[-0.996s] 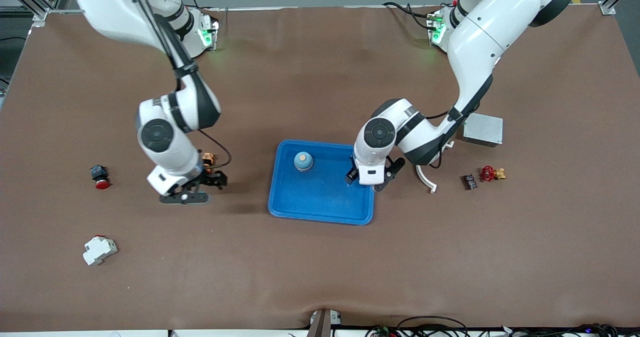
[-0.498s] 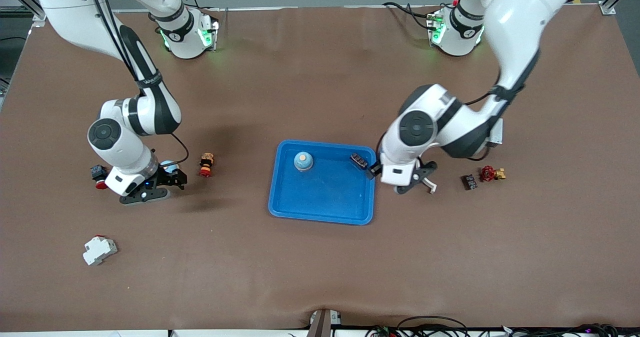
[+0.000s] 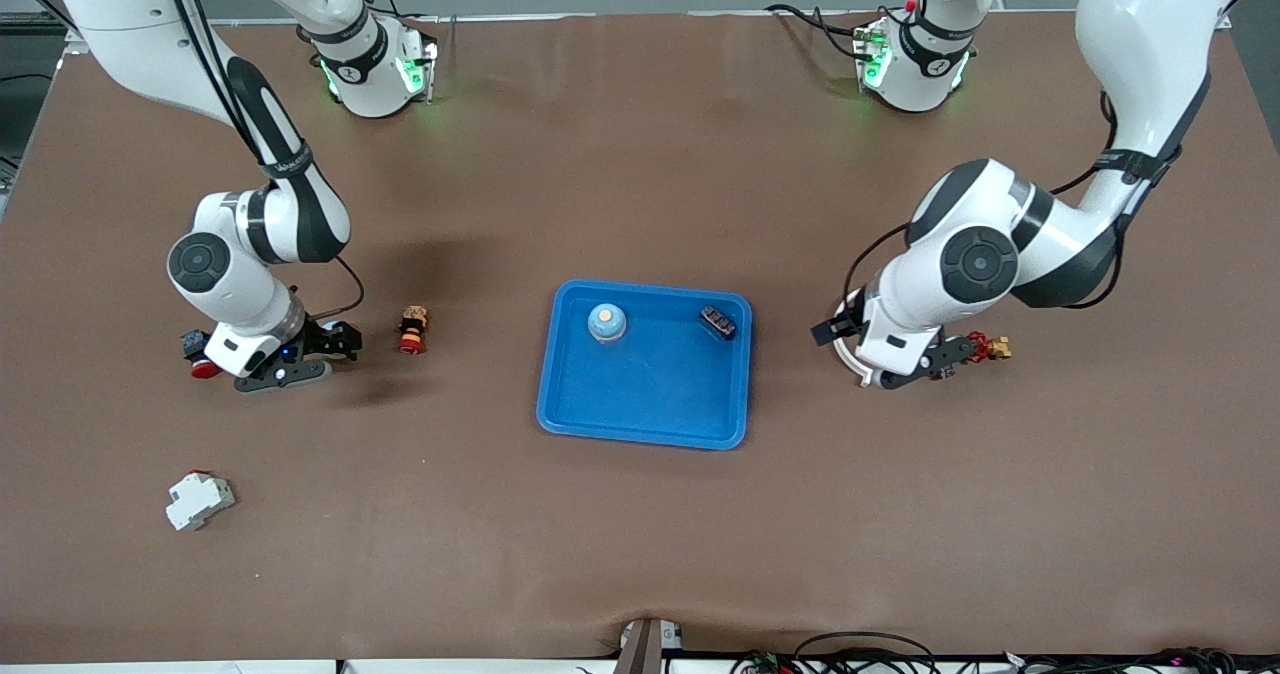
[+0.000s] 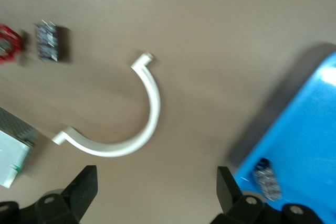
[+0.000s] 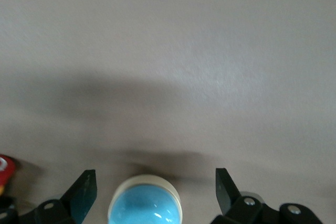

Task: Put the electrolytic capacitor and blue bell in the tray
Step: 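Grasp the second capacitor and blue button with the left and right grippers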

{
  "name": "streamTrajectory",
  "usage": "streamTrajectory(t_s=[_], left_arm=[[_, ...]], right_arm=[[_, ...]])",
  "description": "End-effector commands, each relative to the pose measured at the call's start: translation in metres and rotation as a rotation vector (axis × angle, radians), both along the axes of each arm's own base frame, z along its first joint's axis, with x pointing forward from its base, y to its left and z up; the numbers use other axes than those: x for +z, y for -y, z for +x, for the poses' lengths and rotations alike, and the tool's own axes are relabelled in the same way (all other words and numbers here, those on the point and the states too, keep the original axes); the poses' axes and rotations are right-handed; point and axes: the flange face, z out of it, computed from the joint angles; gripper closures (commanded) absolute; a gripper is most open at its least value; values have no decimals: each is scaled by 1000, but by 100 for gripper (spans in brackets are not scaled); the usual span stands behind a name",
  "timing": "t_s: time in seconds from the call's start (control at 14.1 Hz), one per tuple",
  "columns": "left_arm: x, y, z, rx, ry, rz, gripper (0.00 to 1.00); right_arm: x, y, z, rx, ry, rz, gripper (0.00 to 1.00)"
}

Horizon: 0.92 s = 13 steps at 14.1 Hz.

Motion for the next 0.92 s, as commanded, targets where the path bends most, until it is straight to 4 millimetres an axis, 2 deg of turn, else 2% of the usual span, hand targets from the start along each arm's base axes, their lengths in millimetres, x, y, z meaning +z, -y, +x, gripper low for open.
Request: streamTrajectory(t_s=[0.0, 0.14, 0.43, 0.64, 0.78, 0.85], left_arm=[[4, -32, -8, -73, 77, 47, 0], [-3, -63, -7, -99, 135, 47, 0], [-23, -102, -12, -114, 199, 71, 0], [-37, -116, -18, -140, 237, 76, 0], [-46, -133, -20, -154, 268, 80, 0], [-52, -134, -22, -163, 277, 74, 0]], right_arm=[[0, 12, -17, 14, -13, 7, 0], [-3, 14, -20, 12, -21, 7, 0], [-6, 13, -24, 12, -29, 9, 0], [-9, 12, -27, 15, -40, 10, 0], [-10, 6, -29, 23, -44, 14, 0], [-12, 6, -31, 23, -49, 14, 0]])
